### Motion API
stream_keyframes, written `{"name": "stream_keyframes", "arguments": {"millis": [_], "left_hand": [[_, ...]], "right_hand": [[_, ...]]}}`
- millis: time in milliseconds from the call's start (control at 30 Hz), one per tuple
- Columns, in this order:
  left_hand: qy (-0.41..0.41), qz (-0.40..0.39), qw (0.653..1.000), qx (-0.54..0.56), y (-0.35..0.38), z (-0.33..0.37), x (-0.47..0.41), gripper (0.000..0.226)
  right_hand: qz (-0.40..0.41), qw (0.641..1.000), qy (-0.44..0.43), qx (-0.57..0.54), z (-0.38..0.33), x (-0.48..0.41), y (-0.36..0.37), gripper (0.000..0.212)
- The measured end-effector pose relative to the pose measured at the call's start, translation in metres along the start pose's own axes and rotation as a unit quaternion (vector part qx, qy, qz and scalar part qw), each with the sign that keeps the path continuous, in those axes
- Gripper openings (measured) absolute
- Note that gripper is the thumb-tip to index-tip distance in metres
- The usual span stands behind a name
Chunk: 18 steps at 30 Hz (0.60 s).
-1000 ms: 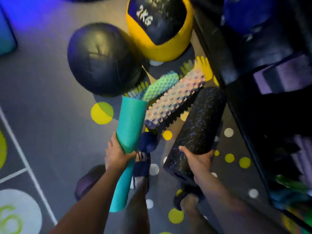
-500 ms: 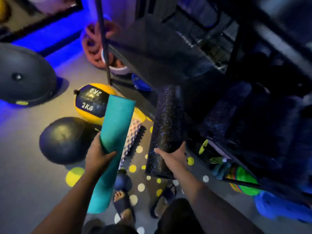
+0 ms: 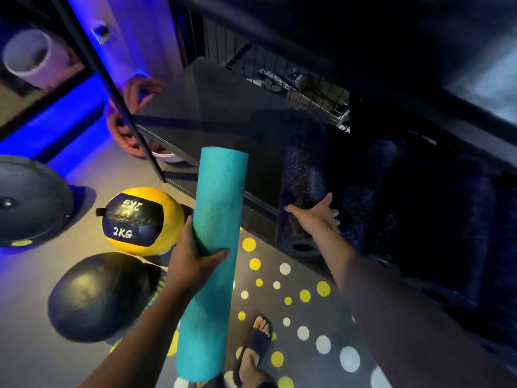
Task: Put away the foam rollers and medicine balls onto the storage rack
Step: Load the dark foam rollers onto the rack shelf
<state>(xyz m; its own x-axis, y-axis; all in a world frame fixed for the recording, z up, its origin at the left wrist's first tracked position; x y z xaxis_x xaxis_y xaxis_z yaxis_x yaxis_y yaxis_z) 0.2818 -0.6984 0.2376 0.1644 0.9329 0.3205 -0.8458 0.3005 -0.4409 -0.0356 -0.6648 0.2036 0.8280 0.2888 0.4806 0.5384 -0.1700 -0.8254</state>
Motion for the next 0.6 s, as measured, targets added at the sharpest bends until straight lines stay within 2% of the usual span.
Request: {"name": "stream_keyframes", "arguments": {"millis": [133,267,333,400,533,600], "left_hand": [[-0.001,0.013,1.000,-0.009,0.016,0.017,-0.024,0.089],[-0.004,0.006,1.000,-0.018,0.029,0.034,-0.037,0.093],[-0.013,-0.008,1.000,-0.013,0.032,0.036,-0.038,0.104],[-0.022,-0.021,0.999,-0.010,0.032,0.038,-0.037,0.105],[-0.047,-0.045,0.998,0.015,0.023,0.034,-0.046,0.107],[-0.060,-0.054,0.996,0.024,0.017,0.031,-0.053,0.107]], "right_hand": [[0.003,0.996,0.051,-0.077,-0.014,-0.051,0.004,0.131],[0.009,0.990,0.071,-0.123,-0.027,-0.067,0.010,0.116],[-0.009,0.993,0.070,-0.100,-0.029,-0.069,0.016,0.115],[-0.023,0.996,0.064,-0.059,-0.028,-0.069,0.021,0.109],[-0.025,0.999,0.027,-0.011,-0.026,-0.055,0.015,0.074],[-0.048,0.998,0.031,0.003,-0.018,-0.044,0.016,0.064]]}}
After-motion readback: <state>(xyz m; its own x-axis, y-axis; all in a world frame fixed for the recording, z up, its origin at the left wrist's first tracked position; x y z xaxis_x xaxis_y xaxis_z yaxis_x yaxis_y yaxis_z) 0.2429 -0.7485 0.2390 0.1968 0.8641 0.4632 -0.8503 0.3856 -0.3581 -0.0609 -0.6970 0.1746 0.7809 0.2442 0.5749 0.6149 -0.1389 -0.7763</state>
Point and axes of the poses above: each hand's wrist, its own x-axis away from the middle knuckle, its own y-axis out of the palm, z = x × y, the point moved 3 cm from there along -x, towards the middle knuckle, and after that the axes turned 5 degrees about z, right-handed, at the moved point
